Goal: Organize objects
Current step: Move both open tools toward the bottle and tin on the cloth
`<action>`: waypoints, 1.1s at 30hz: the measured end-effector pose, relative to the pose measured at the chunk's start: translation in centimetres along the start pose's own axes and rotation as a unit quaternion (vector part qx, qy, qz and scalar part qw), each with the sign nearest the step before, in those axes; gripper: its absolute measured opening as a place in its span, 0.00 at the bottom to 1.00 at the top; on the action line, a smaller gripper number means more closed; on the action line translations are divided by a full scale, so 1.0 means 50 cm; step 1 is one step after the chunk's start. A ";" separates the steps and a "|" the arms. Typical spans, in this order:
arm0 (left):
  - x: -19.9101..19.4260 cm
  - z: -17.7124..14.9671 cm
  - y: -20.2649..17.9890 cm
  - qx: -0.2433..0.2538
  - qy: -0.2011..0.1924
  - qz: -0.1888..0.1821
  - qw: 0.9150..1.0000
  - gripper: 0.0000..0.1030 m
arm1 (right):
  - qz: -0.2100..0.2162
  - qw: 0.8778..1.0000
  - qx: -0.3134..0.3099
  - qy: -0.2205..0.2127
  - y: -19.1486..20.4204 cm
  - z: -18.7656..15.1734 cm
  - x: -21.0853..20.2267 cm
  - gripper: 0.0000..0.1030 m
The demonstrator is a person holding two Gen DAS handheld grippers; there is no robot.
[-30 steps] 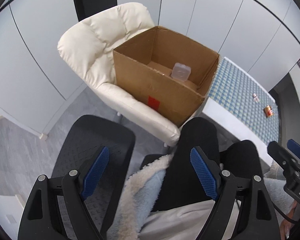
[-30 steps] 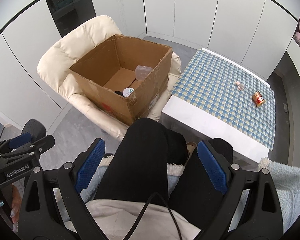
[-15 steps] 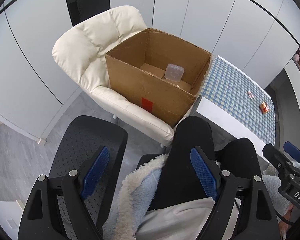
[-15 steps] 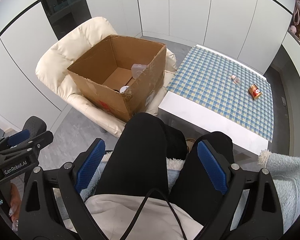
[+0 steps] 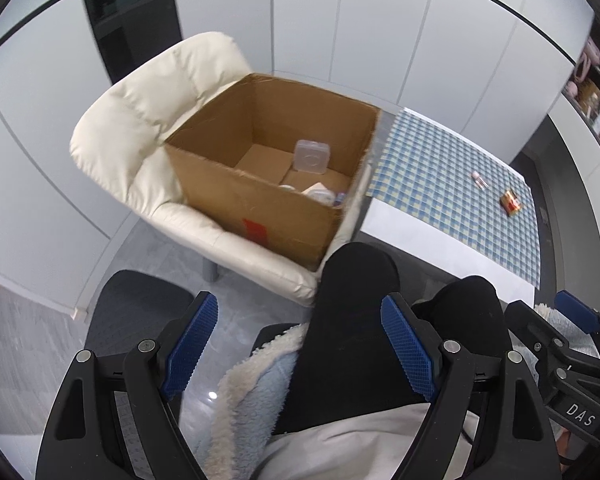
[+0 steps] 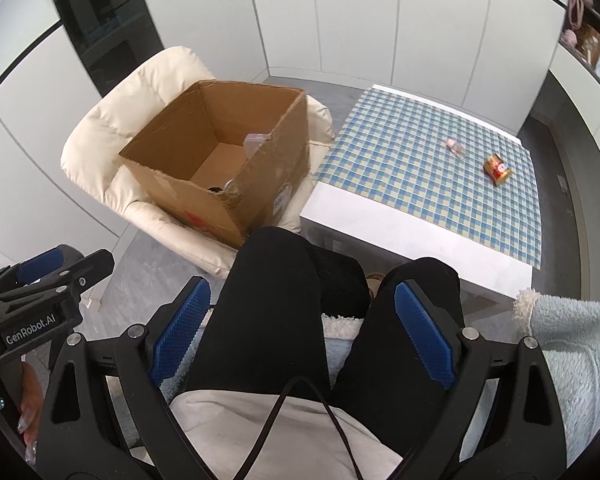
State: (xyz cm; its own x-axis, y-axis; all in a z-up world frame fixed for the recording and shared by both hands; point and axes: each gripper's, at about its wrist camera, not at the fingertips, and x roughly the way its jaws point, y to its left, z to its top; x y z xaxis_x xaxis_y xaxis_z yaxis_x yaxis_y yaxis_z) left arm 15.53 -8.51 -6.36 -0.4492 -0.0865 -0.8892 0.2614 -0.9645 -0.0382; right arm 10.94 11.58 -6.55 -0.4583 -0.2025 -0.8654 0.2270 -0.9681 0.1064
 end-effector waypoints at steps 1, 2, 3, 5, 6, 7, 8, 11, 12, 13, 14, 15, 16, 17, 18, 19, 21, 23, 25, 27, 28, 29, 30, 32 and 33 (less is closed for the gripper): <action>0.001 0.005 -0.013 0.007 0.000 -0.002 1.000 0.82 | -0.001 1.000 0.005 0.000 -0.007 0.001 0.000 0.93; 0.002 0.010 -0.023 0.013 -0.001 -0.003 1.000 0.82 | -0.003 1.000 0.010 -0.001 -0.016 0.001 -0.001 0.93; 0.002 0.014 -0.034 0.019 -0.003 -0.005 1.000 0.82 | -0.007 1.000 0.014 -0.003 -0.024 0.002 -0.003 0.93; 0.004 0.024 -0.063 0.035 -0.006 -0.008 0.999 0.82 | -0.019 0.999 0.025 -0.014 -0.040 0.002 -0.011 0.93; 0.004 0.028 -0.074 0.042 -0.008 -0.010 0.999 0.82 | -0.026 0.999 0.029 -0.018 -0.048 0.003 -0.014 0.93; 0.005 0.031 -0.092 0.052 -0.010 -0.012 0.999 0.82 | -0.034 0.999 0.034 -0.022 -0.058 0.002 -0.017 0.93; 0.006 0.033 -0.105 0.060 -0.010 -0.015 0.998 0.82 | -0.040 0.998 0.040 -0.024 -0.067 0.002 -0.019 0.93; 0.015 0.040 -0.148 0.080 -0.010 -0.026 0.996 0.82 | -0.054 0.996 0.065 -0.027 -0.102 -0.003 -0.019 0.93; 0.020 0.041 -0.166 0.088 -0.009 -0.028 0.996 0.82 | -0.055 0.995 0.074 -0.026 -0.116 -0.006 -0.020 0.93; 0.023 0.041 -0.180 0.091 -0.008 -0.028 0.995 0.82 | -0.056 0.994 0.085 -0.026 -0.131 -0.009 -0.020 0.93; 0.028 0.042 -0.192 0.094 -0.008 -0.029 0.995 0.82 | -0.058 0.993 0.097 -0.030 -0.148 -0.013 -0.020 0.93; 0.034 0.041 -0.206 0.098 -0.007 -0.032 0.995 0.82 | -0.060 0.992 0.107 -0.037 -0.163 -0.018 -0.022 0.93; 0.042 0.041 -0.224 0.106 -0.005 -0.036 0.994 0.82 | -0.063 0.990 0.117 -0.044 -0.178 -0.024 -0.023 0.93; 0.046 0.040 -0.238 0.111 -0.004 -0.037 0.993 0.82 | -0.068 0.988 0.126 -0.051 -0.192 -0.030 -0.024 0.93; 0.054 0.039 -0.258 0.118 -0.002 -0.040 0.992 0.82 | -0.075 0.987 0.133 -0.056 -0.205 -0.036 -0.025 0.93; 0.060 0.038 -0.272 0.124 -0.001 -0.044 0.991 0.82 | -0.085 0.986 0.135 -0.058 -0.218 -0.041 -0.023 0.93; 0.070 0.037 -0.301 0.134 0.002 -0.050 0.990 0.82 | -0.099 0.985 0.131 -0.054 -0.236 -0.049 -0.020 0.93; 0.081 0.035 -0.334 0.146 0.003 -0.057 0.988 0.82 | -0.114 0.984 0.129 -0.047 -0.254 -0.056 -0.012 0.93; 0.091 0.031 -0.368 0.157 0.006 -0.065 0.985 0.82 | -0.120 0.982 0.139 -0.037 -0.279 -0.065 -0.004 0.93; 0.103 0.027 -0.399 0.167 0.009 -0.071 0.983 0.82 | -0.121 0.981 0.150 -0.031 -0.304 -0.072 0.001 0.93; 0.106 0.026 -0.410 0.171 0.009 -0.071 0.983 0.82 | -0.124 0.979 0.159 -0.028 -0.320 -0.077 0.005 0.93; 0.111 0.024 -0.425 0.177 0.009 -0.069 0.982 0.82 | -0.125 0.978 0.165 -0.026 -0.332 -0.082 0.005 0.93; 0.114 0.022 -0.439 0.184 0.008 -0.068 0.981 0.82 | -0.127 0.977 0.170 -0.025 -0.344 -0.087 0.007 0.93; 0.122 0.021 -0.467 0.194 0.005 -0.068 0.979 0.82 | -0.136 0.974 0.178 -0.023 -0.370 -0.095 0.011 0.93; 0.128 0.022 -0.479 0.197 0.005 -0.070 0.978 0.82 | -0.145 0.974 0.174 -0.023 -0.379 -0.097 0.014 0.93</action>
State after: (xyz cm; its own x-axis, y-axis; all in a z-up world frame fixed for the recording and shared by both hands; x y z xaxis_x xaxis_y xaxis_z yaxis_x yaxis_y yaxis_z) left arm 5.45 13.77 -10.62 -0.4479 0.0530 -0.8925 -0.1525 -0.9881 0.0178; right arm 10.47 30.47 -11.55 -0.4997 0.0875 -0.8618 -0.2192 -0.9753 0.0281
